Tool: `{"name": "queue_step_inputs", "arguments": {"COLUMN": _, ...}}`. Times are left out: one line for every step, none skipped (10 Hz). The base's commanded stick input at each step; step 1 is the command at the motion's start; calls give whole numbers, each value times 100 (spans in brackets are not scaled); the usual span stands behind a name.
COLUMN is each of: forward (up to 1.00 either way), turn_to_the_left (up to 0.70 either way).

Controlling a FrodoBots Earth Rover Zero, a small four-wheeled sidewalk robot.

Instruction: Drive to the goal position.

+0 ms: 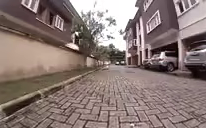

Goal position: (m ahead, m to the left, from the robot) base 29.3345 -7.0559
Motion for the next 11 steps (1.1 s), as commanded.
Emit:
{"name": "queue_step_inputs", "arguments": {"forward": 50, "turn_to_the_left": 0}}
{"name": "queue_step_inputs", "arguments": {"forward": 50, "turn_to_the_left": 0}}
{"name": "queue_step_inputs", "arguments": {"forward": 50, "turn_to_the_left": 0}}
{"name": "queue_step_inputs", "arguments": {"forward": 50, "turn_to_the_left": 0}}
{"name": "queue_step_inputs", "arguments": {"forward": 50, "turn_to_the_left": 0}}
{"name": "queue_step_inputs", "arguments": {"forward": 50, "turn_to_the_left": 0}}
{"name": "queue_step_inputs", "arguments": {"forward": 50, "turn_to_the_left": 0}}
{"name": "queue_step_inputs", "arguments": {"forward": 50, "turn_to_the_left": 0}}
{"name": "queue_step_inputs", "arguments": {"forward": 50, "turn_to_the_left": 0}}
{"name": "queue_step_inputs", "arguments": {"forward": 50, "turn_to_the_left": 0}}
{"name": "queue_step_inputs", "arguments": {"forward": 50, "turn_to_the_left": 0}}
